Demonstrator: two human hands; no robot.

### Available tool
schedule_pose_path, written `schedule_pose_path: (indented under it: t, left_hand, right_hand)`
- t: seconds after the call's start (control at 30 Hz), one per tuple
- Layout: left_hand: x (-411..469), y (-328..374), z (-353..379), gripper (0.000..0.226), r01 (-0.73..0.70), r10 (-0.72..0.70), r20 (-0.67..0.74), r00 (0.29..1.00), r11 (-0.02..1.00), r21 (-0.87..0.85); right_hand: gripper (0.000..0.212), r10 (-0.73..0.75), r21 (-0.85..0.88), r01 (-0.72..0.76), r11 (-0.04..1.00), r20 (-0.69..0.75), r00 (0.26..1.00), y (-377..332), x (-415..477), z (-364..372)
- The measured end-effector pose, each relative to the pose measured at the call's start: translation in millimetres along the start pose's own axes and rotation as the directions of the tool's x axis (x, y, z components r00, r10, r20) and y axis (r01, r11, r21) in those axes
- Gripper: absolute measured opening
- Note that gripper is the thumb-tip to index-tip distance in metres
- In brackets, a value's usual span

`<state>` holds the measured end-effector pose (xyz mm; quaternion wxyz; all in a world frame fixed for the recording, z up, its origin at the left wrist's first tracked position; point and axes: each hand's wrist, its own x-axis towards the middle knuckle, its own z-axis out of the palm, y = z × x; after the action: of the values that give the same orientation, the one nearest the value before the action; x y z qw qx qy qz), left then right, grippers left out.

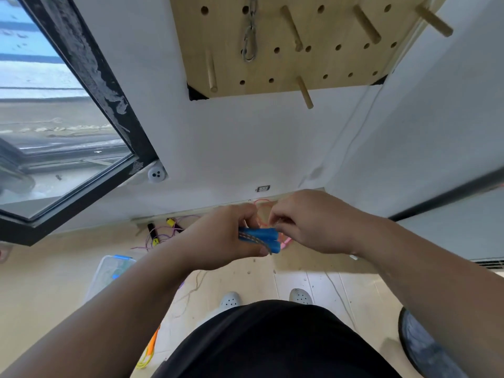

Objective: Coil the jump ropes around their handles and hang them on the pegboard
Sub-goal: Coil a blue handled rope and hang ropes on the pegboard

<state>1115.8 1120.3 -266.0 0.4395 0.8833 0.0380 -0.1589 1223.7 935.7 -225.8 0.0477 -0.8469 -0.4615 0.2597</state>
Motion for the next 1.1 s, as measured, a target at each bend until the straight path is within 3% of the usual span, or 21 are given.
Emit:
schedule_pose_path:
  t: [0.13, 0.3, 0.4, 0.5, 0.63, 0.73, 0.8, 0.87, 0.97, 1.1]
  left_hand:
    - [10, 17, 18, 0.039, 0.103, -0.095, -0.202, 0.975, 0.994, 0.029]
    - [30, 56, 50, 0.039, 0.121, -0.246, -0.42, 0.874, 0.946, -0.302]
    - [42, 85, 68, 0.037, 0.099, -0.324, -0.502, 0.802, 0.901, -0.423]
    - [52, 111, 83, 0.033, 0.021, -0.407, -0.522, 0.75, 0.803, -0.595]
    - [67, 152, 116, 0.03, -0.055, -0.453, -0.52, 0.724, 0.713, -0.699]
    - [77, 179, 144, 0.03, -0.149, -0.467, -0.461, 0.755, 0.561, -0.814]
    - [80, 190, 156, 0.03, -0.161, -0.427, -0.414, 0.804, 0.514, -0.843]
    - [78, 199, 164, 0.035, -0.16, -0.333, -0.384, 0.861, 0.541, -0.826]
    - [72, 216, 173, 0.039, -0.08, -0.177, -0.298, 0.938, 0.727, -0.682]
    - [73, 225, 184, 0.036, 0.073, -0.151, -0.164, 0.975, 0.911, -0.405]
  right_hand:
    - [0.031, 0.02, 0.177, 0.006, 0.984, -0.143, 0.99, 17, -12, 18]
    - [0.022, 0.161, 0.51, 0.044, 0.859, -0.351, 0.923, 52, -44, 20]
    - [0.014, 0.24, 0.659, 0.077, 0.748, -0.377, 0.895, 79, -69, 17]
    - [0.015, 0.284, 0.741, 0.069, 0.668, -0.34, 0.897, 112, -92, 18]
    - [0.015, 0.246, 0.779, 0.098, 0.619, -0.311, 0.918, 151, -117, 25]
    - [0.02, 0.213, 0.765, 0.115, 0.634, -0.316, 0.925, 177, -130, 29]
    - [0.028, 0.17, 0.758, 0.108, 0.644, -0.279, 0.945, 196, -137, 29]
    - [0.032, 0.097, 0.752, 0.094, 0.652, -0.206, 0.974, 213, -144, 26]
    - [0.03, -0.065, 0.677, 0.112, 0.727, -0.094, 0.993, 234, -146, 16]
    - [0.013, -0.224, 0.534, 0.2, 0.821, -0.021, 0.974, 255, -137, -8]
